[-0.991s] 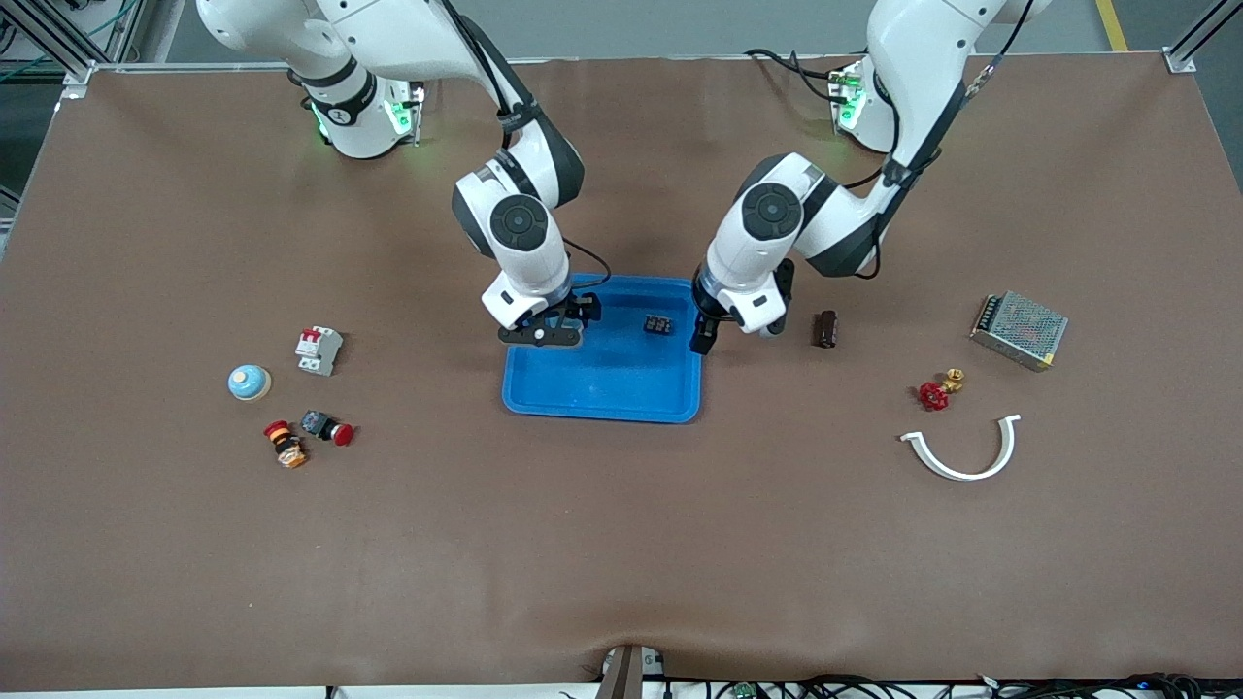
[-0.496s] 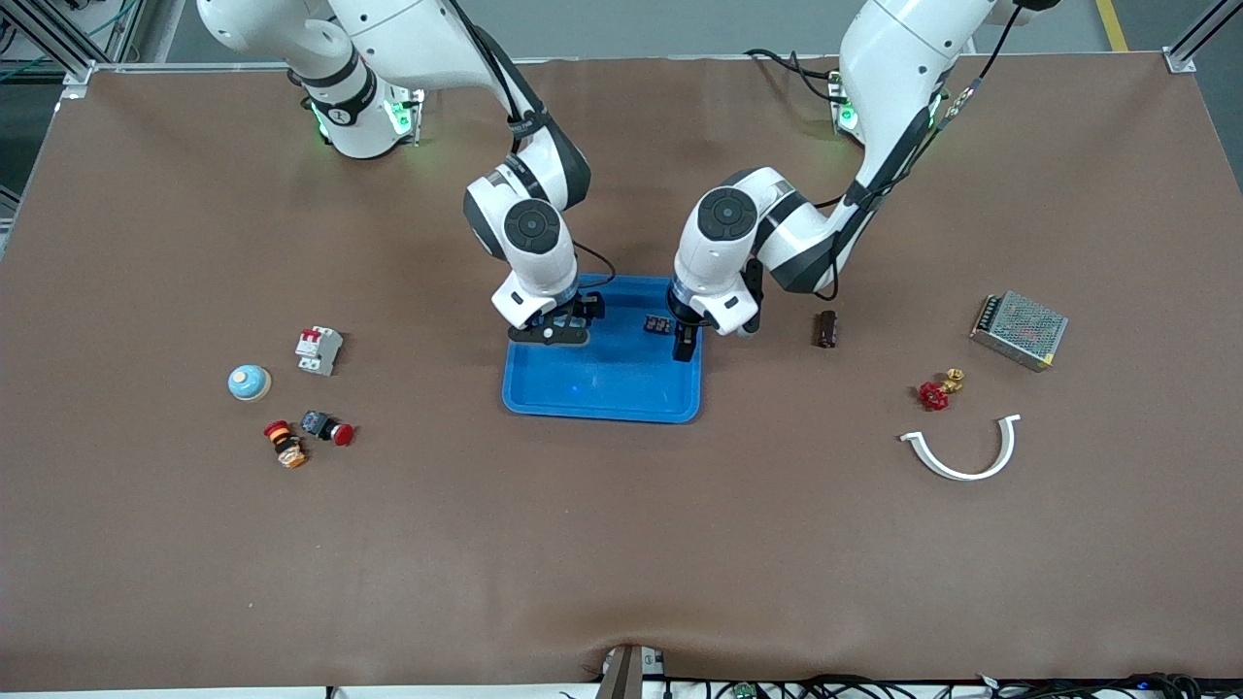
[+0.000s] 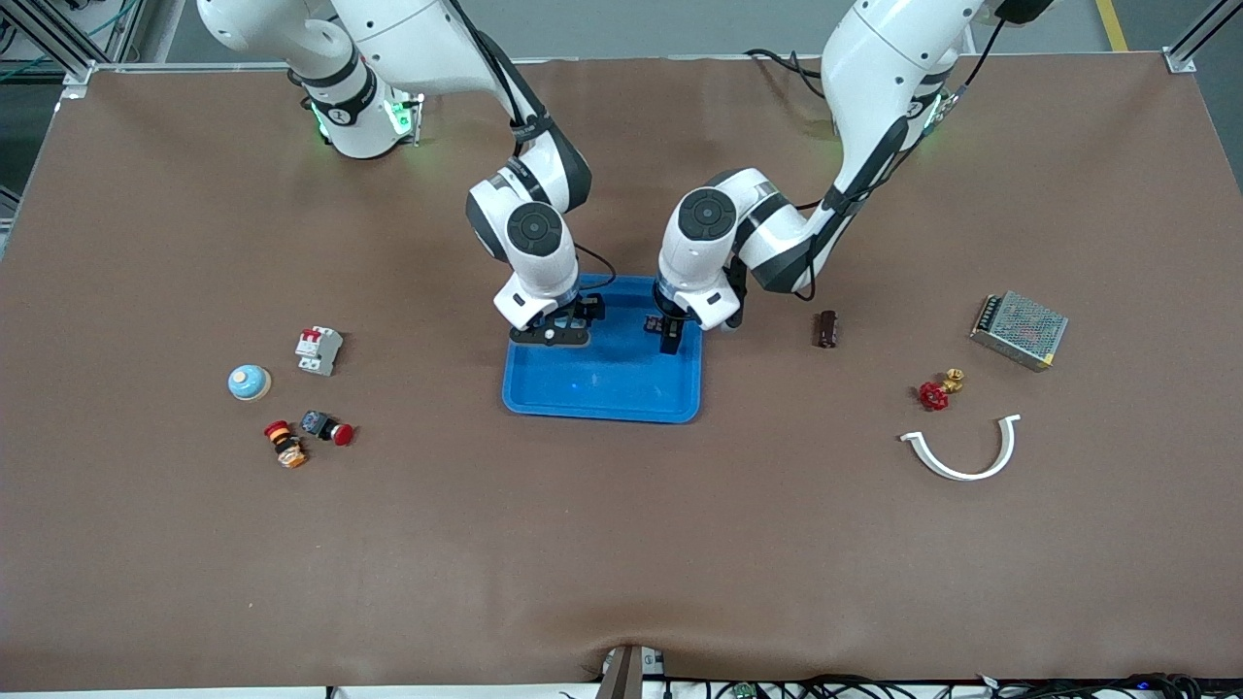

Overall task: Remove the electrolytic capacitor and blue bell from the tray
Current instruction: 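Grasp the second capacitor with the left gripper while the right grasps the dome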

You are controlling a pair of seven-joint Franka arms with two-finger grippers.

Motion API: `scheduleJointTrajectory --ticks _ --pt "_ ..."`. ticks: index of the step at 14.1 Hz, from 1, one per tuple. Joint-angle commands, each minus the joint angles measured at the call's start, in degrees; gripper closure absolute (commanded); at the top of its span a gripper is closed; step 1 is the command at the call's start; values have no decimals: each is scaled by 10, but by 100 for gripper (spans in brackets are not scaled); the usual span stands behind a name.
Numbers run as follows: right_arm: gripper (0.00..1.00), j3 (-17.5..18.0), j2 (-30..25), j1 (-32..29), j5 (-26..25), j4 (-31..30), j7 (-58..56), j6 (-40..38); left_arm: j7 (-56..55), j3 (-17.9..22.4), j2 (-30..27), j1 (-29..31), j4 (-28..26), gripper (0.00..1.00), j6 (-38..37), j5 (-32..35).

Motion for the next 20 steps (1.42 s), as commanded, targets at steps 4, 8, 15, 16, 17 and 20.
scheduleJointTrajectory --ticks 4,8,15,16,17,20 --pt "40 -5 6 15 -8 -5 15 19 -29 6 24 -15 28 0 2 26" --pt "74 -5 5 15 -8 -5 14 16 -43 6 39 -21 42 0 1 47" --pt "74 -56 -122 -10 -9 9 -76 -185 -50 7 45 -28 44 0 0 55" --pt "73 -78 -147 -15 -9 8 -116 -216 -61 9 45 -28 46 1 0 55" --pt "73 -103 -169 -17 -9 7 -156 -237 -78 13 47 -28 53 67 -2 56" --pt "72 -195 -196 -17 -17 6 -327 -271 -76 14 52 -27 57 100 -4 90"
